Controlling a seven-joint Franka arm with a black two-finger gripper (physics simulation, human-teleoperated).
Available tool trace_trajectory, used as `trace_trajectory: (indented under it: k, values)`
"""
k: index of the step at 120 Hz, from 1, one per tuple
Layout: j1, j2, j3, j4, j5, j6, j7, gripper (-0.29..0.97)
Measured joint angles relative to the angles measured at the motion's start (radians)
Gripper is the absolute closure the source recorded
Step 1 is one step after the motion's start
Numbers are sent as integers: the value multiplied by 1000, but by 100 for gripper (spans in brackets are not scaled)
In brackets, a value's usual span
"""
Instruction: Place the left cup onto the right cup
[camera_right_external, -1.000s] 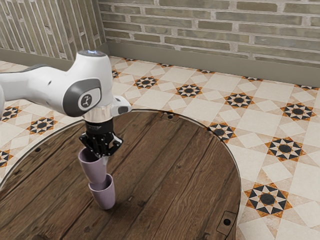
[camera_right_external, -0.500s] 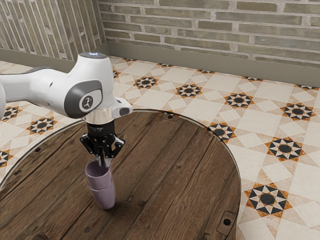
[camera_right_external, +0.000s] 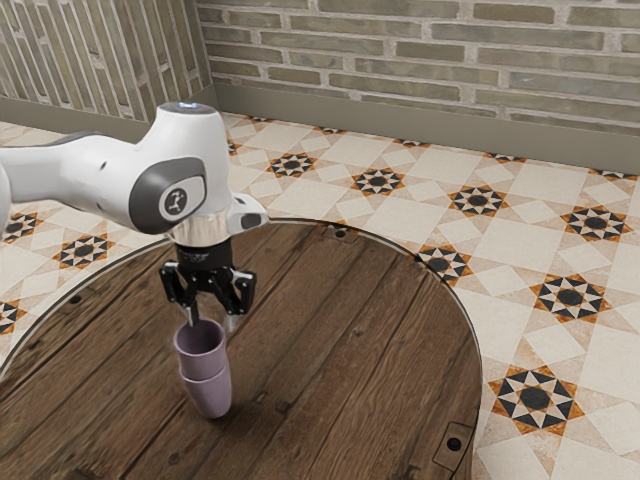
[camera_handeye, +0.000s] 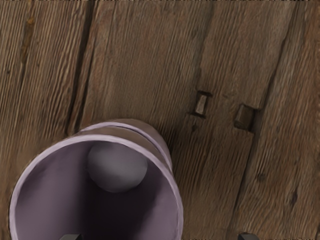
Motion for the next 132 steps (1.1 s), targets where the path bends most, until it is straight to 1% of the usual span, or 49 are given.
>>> trace_trajectory:
  k: [6,16,28,41,47,59,76,89,113,132]
  values:
    - [-35,6,38,4,1,-1,1,20]
    - [-139,30,143,12,15,-2,1,13]
    - [-301,73,315,30,46,-3,3,8]
    - [-472,121,499,82,91,-18,8,5]
    - [-518,143,557,115,105,-31,14,4]
    - [-575,175,637,180,122,-63,31,2]
    - [-612,197,702,267,132,-113,65,1]
    - [-643,197,753,323,154,-158,91,1]
    - [-652,197,772,408,172,-237,134,0]
    - [-667,199,785,441,182,-274,168,0]
